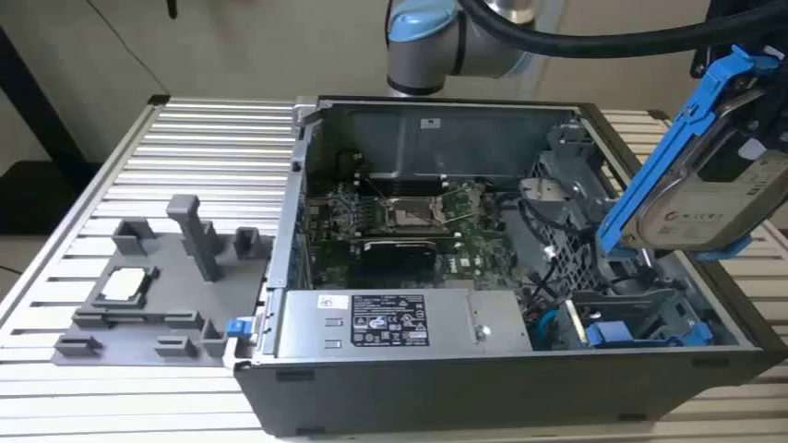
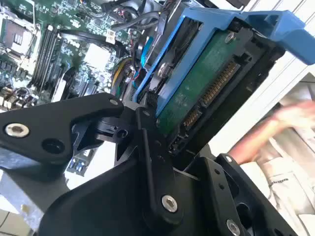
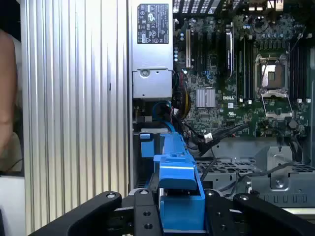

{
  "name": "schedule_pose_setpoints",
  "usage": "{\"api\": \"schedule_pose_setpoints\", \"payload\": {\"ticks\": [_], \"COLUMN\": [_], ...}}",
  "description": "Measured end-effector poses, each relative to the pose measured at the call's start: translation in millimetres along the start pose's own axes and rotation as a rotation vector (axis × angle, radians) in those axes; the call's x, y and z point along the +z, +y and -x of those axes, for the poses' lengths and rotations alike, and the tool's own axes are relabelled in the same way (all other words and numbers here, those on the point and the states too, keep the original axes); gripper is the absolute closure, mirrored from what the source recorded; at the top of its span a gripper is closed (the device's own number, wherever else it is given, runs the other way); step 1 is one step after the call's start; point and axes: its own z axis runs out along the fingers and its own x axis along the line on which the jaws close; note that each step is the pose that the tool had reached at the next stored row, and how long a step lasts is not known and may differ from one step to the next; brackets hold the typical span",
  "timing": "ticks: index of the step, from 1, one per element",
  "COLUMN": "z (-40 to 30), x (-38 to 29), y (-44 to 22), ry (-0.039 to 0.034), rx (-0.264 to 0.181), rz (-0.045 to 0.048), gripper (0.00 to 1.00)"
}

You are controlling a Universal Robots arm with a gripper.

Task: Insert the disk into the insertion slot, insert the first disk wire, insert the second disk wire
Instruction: 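Insert the disk into the insertion slot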

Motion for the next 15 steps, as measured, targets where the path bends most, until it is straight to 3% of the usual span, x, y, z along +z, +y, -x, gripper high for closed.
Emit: {"api": "schedule_pose_setpoints", "payload": {"ticks": [15], "z": [-0.5], "x": [5.9], "y": [-0.2], "ry": [-0.0006], "rx": [0.000], "rz": [-0.0012], "gripper": [0.67]}}
